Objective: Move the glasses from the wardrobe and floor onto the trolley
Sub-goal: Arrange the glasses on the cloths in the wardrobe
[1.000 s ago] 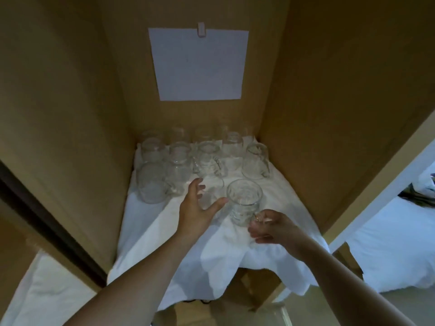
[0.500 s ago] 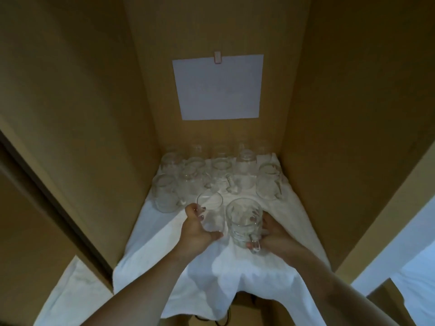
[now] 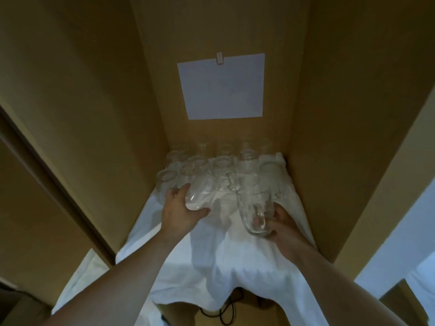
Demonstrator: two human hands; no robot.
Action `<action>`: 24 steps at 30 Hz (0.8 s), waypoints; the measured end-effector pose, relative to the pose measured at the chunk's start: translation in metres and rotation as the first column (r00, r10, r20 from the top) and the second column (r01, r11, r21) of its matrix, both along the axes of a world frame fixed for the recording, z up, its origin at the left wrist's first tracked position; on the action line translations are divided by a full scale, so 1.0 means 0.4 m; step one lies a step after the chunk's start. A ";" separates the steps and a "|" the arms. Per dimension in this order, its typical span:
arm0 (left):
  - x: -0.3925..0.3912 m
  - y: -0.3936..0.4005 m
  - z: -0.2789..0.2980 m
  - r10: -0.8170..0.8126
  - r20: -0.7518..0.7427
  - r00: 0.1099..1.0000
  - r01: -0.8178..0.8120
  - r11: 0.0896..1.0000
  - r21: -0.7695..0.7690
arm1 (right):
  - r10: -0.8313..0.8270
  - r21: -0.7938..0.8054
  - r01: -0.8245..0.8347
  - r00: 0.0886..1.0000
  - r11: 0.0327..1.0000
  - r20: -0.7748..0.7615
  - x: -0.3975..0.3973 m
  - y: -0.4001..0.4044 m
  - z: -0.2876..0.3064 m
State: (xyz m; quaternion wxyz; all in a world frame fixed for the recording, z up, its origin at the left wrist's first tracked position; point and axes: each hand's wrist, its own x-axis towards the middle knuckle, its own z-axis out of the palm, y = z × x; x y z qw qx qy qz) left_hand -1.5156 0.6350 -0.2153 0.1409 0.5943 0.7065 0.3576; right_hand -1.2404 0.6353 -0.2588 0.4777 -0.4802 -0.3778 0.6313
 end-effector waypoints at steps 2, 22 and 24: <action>-0.001 0.003 0.024 -0.038 -0.119 0.992 0.031 0.997 -0.064 | -0.035 -0.018 0.034 0.997 0.999 -0.065 0.010 0.010 0.013; 0.084 0.261 0.122 -0.445 -0.784 0.433 0.327 0.888 -0.323 | -0.047 0.104 -0.318 0.183 0.942 0.982 -0.071 0.210 0.152; 0.091 0.281 0.122 -0.455 -0.797 0.397 0.351 0.878 -0.326 | -0.051 0.081 -0.370 0.092 0.926 0.994 -0.088 0.227 0.155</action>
